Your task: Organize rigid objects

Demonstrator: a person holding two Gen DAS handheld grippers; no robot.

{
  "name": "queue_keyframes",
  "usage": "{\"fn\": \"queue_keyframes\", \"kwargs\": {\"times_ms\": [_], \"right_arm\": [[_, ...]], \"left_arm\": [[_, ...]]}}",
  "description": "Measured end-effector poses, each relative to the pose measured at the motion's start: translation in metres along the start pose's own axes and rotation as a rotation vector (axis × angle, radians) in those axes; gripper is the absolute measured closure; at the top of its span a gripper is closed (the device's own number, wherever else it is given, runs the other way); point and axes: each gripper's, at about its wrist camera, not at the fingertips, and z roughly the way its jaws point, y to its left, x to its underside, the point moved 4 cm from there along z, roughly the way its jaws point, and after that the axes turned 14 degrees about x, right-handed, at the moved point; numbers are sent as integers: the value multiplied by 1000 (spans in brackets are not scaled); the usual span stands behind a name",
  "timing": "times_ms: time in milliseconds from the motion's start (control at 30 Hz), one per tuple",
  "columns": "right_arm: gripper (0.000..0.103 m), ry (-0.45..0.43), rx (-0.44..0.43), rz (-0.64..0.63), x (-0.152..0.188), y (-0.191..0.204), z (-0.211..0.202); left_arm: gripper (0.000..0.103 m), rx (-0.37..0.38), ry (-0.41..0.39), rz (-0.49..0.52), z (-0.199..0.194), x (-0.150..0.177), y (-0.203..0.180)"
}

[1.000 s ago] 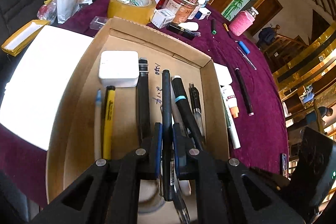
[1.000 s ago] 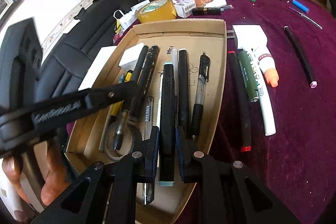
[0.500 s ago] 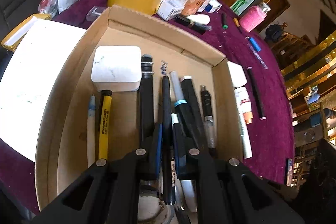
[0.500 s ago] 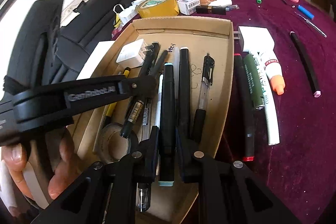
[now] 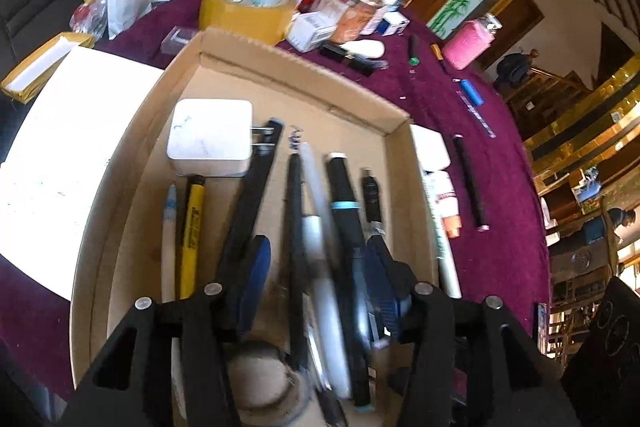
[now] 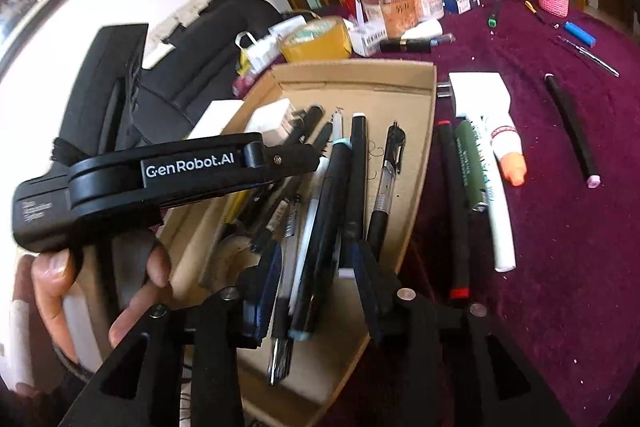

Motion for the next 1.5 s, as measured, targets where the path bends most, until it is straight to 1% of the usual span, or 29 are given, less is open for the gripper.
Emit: {"fn": "queue_keyframes", "kwargs": {"times_ms": [200, 367, 433, 533, 600, 667, 700, 767, 1033, 1167, 1267, 1400, 1500], "right_arm": [[61, -36, -69, 56, 14, -25, -30], [61, -38, -78, 107, 24, -49, -42], [60, -41, -76, 120, 27, -59, -46], [54, -47, -81, 125, 33, -72, -52], [48, -60, -83, 114, 36, -78, -58], [46, -69, -84, 110, 39, -86, -63], [42, -70, -87, 110, 40, -89, -66], [41, -77, -86, 114, 39, -98, -69], [40, -85, -34, 99, 20, -135, -72], [40, -67, -10, 35, 3, -146, -66], [40, -66, -9, -14, -8, -155, -67], [40, -58, 0, -8, -21, -172, -62], [40, -42, 0, 19, -38, -187, -53]], "left_arm": [[53, 14, -29, 68, -9, 19, -42], [51, 25, -23, 126, -7, 40, -81], [48, 25, -14, 149, -4, 48, -95], [48, 22, -5, 168, 0, 55, -109], [47, 19, 2, 180, 4, 60, -118], [47, 10, 4, 185, 8, 63, -124], [47, 9, 5, 185, 9, 64, -126], [45, 10, 2, 183, 11, 66, -131], [43, 11, 4, 189, 21, 66, -144], [41, 27, -26, 166, 20, 58, -146], [40, 43, -74, 145, 12, 50, -145], [36, 50, -104, 118, 11, 41, -144], [36, 43, -103, 105, 18, 34, -143]]}}
